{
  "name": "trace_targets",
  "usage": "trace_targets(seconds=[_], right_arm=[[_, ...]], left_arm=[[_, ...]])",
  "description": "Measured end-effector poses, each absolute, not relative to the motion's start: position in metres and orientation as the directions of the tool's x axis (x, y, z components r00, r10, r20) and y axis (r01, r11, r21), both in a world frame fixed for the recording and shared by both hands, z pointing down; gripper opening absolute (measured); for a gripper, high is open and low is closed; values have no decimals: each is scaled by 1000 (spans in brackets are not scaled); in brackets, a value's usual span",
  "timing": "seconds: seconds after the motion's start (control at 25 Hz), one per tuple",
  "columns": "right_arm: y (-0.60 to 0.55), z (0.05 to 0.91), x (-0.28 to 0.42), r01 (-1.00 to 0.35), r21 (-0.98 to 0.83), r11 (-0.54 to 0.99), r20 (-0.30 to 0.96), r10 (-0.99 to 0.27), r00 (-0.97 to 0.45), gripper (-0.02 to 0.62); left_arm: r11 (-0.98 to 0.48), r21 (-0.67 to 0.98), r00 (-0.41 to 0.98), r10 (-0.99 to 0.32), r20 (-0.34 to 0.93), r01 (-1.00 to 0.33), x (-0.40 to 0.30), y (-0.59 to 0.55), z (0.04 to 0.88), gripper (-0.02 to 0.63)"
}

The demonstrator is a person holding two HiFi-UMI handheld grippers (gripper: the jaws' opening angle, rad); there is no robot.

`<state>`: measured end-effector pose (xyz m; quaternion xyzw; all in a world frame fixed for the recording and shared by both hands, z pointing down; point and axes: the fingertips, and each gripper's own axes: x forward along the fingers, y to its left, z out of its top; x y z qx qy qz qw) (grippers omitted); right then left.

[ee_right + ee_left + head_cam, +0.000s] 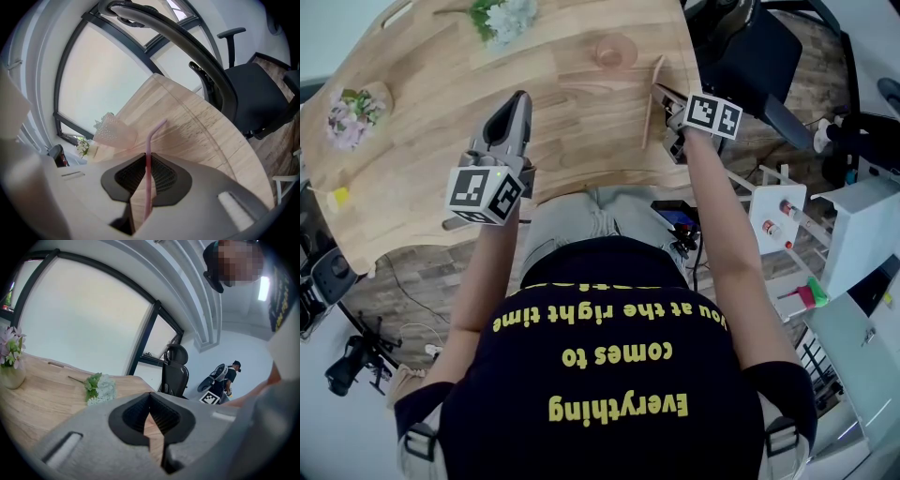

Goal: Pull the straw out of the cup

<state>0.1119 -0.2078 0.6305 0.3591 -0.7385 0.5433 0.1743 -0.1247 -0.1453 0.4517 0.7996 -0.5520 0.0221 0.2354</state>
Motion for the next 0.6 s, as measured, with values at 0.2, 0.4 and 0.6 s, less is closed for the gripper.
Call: trace_targets(seconds=[0.2, 0.4, 0.6], right_arm=[[-209, 632, 107, -717, -680, 154, 648, -331, -686, 43], [-209, 633, 105, -711, -687, 148, 645, -327, -691, 41], [-210, 634, 104, -710, -688, 147, 643, -331, -691, 40]], left_arm=[[-280, 354, 391, -872, 296, -892, -123, -145, 452, 2], [-279, 353, 389, -872, 297, -893, -123, -143, 452, 2], [-276, 352, 386, -873, 298, -894, -125, -142, 452, 2]])
